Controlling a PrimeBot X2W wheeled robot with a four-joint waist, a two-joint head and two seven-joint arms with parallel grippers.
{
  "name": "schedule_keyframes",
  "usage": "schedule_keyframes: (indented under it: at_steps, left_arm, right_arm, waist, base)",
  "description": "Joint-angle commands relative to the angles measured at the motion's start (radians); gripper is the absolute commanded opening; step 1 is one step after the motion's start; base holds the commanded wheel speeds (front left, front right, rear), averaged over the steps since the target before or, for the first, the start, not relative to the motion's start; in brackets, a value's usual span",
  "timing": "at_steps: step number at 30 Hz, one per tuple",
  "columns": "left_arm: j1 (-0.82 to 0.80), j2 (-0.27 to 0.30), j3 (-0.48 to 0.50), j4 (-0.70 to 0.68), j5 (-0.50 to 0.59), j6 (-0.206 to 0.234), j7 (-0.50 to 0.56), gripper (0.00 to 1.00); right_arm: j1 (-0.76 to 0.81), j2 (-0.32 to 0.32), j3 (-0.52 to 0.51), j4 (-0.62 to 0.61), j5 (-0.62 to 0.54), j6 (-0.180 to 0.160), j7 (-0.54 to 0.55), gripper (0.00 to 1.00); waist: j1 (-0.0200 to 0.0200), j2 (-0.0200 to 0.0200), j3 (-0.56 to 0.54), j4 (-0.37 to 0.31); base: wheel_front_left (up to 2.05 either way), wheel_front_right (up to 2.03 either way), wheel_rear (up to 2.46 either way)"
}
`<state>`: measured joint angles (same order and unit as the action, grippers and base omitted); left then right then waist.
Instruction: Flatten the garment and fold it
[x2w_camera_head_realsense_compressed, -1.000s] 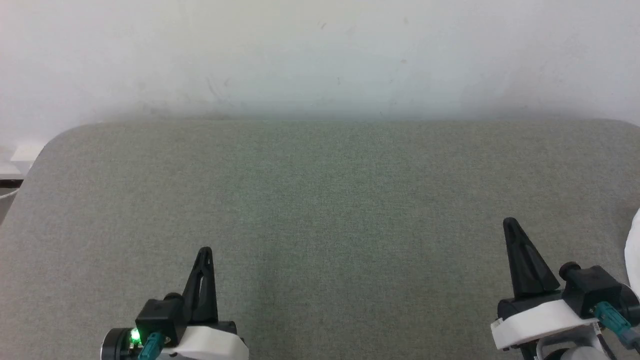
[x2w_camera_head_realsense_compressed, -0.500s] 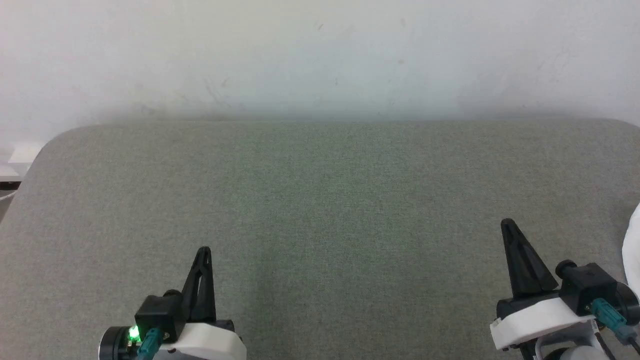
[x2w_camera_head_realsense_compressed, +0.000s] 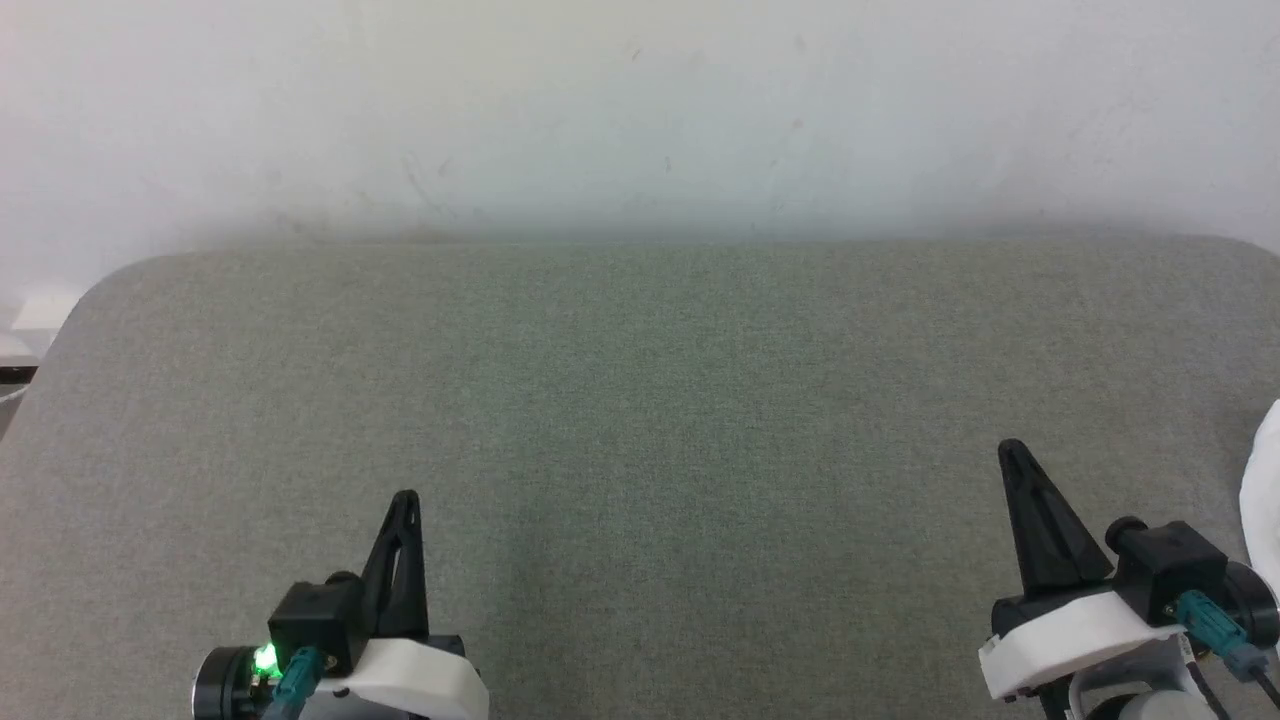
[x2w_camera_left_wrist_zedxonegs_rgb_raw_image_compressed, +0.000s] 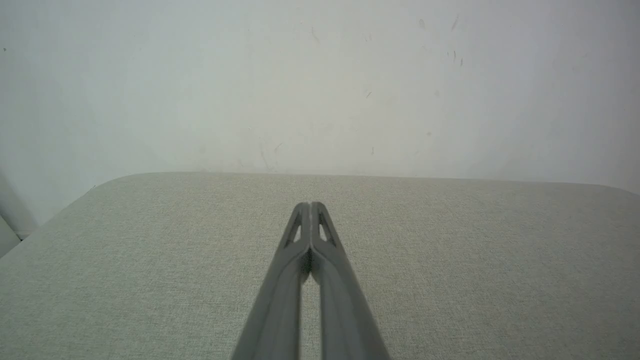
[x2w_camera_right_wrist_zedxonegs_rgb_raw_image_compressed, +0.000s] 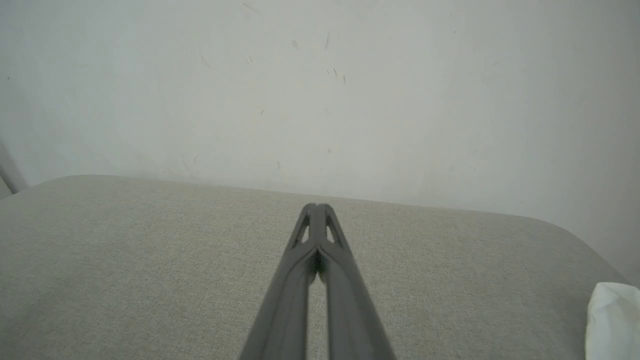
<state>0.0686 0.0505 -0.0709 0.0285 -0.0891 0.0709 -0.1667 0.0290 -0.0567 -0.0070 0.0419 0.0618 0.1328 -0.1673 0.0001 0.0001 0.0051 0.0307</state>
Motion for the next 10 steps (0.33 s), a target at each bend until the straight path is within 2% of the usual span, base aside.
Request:
schedule_keyframes:
  at_steps: [1, 10]
  left_arm:
    - [-0.018, 0.000, 0.006, -0.006, 0.013, -0.008, 0.004, 0.00]
    - [-0.024, 0.000, 0.014, -0.008, 0.022, -0.015, 0.022, 0.00]
  right_arm:
    - [-0.009, 0.002, 0.001, -0.007, -0.007, -0.001, 0.004, 0.00]
    - [-0.011, 0.003, 0.002, -0.011, -0.013, -0.001, 0.022, 0.00]
  waist:
    - [0.0000, -0.0001, 0.000, 0.000]
    - [-0.0001, -0.0001, -0.001, -0.004]
  base:
    - [0.00, 0.00, 0.00]
    - [0.00, 0.00, 0.00]
